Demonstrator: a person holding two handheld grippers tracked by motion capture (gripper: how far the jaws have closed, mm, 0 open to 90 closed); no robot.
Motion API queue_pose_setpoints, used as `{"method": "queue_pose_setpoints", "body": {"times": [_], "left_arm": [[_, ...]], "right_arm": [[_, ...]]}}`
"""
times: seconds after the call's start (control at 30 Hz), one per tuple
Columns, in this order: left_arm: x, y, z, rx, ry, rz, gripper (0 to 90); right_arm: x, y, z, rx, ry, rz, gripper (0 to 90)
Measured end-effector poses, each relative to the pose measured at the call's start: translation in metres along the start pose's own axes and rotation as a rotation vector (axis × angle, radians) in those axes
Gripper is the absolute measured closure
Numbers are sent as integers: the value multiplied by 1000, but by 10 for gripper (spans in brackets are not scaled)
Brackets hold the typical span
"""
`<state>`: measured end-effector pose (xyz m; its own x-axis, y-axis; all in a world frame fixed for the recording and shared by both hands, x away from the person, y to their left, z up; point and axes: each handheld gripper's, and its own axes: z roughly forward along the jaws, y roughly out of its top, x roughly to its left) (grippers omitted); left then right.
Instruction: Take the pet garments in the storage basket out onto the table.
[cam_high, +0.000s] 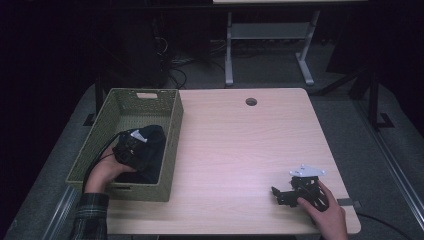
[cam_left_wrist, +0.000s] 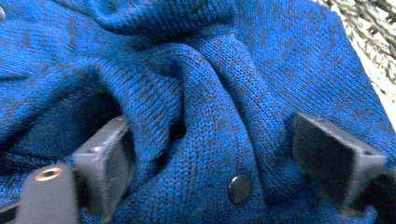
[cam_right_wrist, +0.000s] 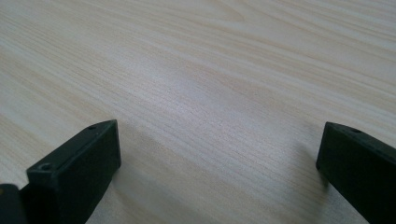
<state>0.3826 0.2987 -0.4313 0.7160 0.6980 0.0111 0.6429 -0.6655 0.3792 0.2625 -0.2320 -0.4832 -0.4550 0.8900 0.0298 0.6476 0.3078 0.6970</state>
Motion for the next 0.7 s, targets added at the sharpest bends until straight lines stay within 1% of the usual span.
{"method": "queue_pose_setpoints", "body": {"times": [0.07,0.1,0.13,0.17,0.23,0.27,0.33,0.37,0.43,0.47,0.53,0.63,0.7], "left_arm": [[1,0,-2,9,-8,-4,298],[1,0,-4,6,-4,-15,358],[2,-1,-5,-1,0,-32,437],[3,-1,-6,-1,-9,-49,502],[4,-1,-8,-4,-23,-68,581],[4,-1,-9,-4,-28,-71,610],[5,-1,-10,-10,-38,-82,639],[7,-1,-12,-10,-46,-82,650],[9,-2,-15,-22,-60,-93,663],[9,-2,-16,-37,-67,-106,667],[11,-2,-20,-62,-74,-116,671],[14,-3,-28,-133,-91,-146,676],[17,-4,-35,-192,-95,-174,678]], "right_arm": [[0,0,0,0,0,1,0],[0,0,0,0,0,0,0],[0,0,0,0,0,0,0],[0,0,0,0,0,0,0],[0,0,0,0,0,0,0],[0,0,0,0,0,0,0],[0,0,0,0,0,1,0],[0,0,0,0,0,0,0],[0,0,0,0,0,0,0],[0,0,0,0,0,1,0],[0,0,0,0,0,0,0],[0,0,0,0,0,1,0],[0,0,0,0,0,1,0]]}}
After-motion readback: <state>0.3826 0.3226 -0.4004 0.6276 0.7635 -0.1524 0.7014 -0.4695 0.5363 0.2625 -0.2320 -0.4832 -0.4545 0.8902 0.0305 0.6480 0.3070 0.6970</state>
